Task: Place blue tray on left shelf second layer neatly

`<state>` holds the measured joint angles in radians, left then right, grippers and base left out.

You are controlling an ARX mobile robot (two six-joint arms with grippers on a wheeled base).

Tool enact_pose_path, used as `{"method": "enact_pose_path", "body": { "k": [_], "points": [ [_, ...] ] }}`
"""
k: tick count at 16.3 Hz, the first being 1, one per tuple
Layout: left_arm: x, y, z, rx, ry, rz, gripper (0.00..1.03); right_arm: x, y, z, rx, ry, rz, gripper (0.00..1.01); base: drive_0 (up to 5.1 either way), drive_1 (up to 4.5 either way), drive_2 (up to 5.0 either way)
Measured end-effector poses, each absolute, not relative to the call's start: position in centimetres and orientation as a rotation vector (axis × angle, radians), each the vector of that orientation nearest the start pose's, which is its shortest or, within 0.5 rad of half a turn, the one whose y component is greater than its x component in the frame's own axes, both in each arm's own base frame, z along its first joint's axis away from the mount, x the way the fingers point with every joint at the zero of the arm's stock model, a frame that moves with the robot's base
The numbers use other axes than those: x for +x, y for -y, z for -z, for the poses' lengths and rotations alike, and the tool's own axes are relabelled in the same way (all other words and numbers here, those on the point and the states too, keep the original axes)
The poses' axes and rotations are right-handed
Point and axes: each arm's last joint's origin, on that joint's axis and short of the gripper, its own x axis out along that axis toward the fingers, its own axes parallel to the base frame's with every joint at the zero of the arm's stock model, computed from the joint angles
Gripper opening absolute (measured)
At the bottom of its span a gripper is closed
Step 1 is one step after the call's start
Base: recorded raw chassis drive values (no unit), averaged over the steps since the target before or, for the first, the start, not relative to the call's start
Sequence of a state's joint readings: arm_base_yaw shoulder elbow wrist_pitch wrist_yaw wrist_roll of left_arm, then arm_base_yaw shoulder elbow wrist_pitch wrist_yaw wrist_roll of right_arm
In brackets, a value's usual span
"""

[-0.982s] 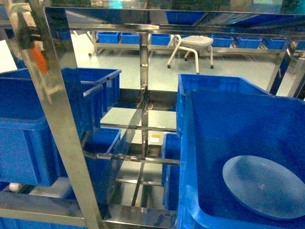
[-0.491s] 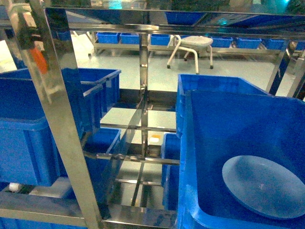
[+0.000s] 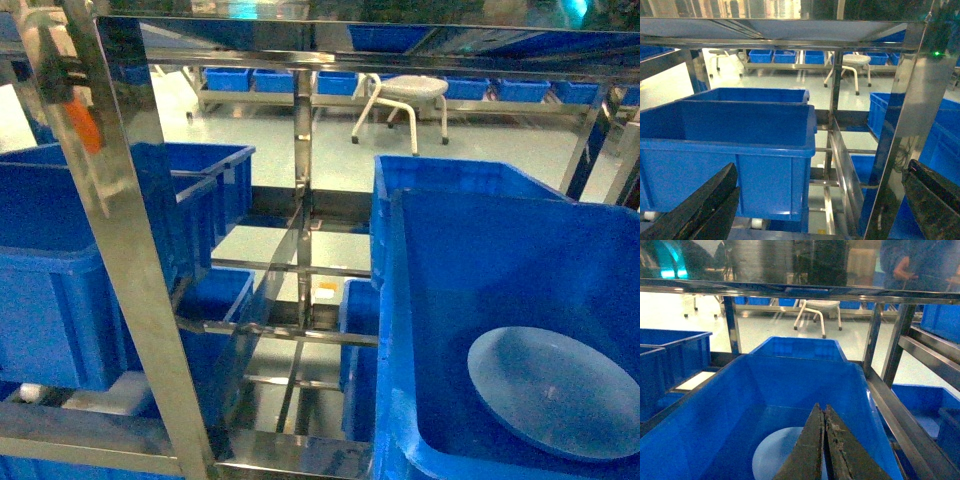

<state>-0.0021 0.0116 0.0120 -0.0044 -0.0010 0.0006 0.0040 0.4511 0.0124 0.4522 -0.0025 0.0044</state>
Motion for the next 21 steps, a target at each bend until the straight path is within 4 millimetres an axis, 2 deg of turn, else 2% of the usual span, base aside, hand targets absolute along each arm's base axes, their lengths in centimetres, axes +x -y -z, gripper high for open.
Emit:
{"method": "enact_pose_path", "body": {
  "k": [15, 17, 18, 21],
  "points": [
    [9.8, 0.0, -16.6, 0.001, -0.004, 0.002, 0.98, 10.8, 0.0, -17.0, 0.003, 0.015, -0.006, 0.02, 0.0, 0.0, 0.0],
    [9.8, 0.0, -16.6, 0.001, -0.004, 0.002, 0.98, 10.1, 0.0, -16.4, 0.003, -0.039, -0.005, 0.02, 0.0, 0.0, 0.0],
    [9.8, 0.0, -16.6, 0.001, -0.004, 0.002, 0.98, 9.7, 0.0, -16.9, 0.003, 0.02, -0.002, 0.02, 0.0, 0.0, 0.0],
    [9.8, 0.0, -16.6, 0.001, -0.004, 0.0, 0.98, 9.7, 0.0, -16.7, 0.003, 0.007, 0.002, 0.02, 0.0, 0.0, 0.0]
  ]
}}
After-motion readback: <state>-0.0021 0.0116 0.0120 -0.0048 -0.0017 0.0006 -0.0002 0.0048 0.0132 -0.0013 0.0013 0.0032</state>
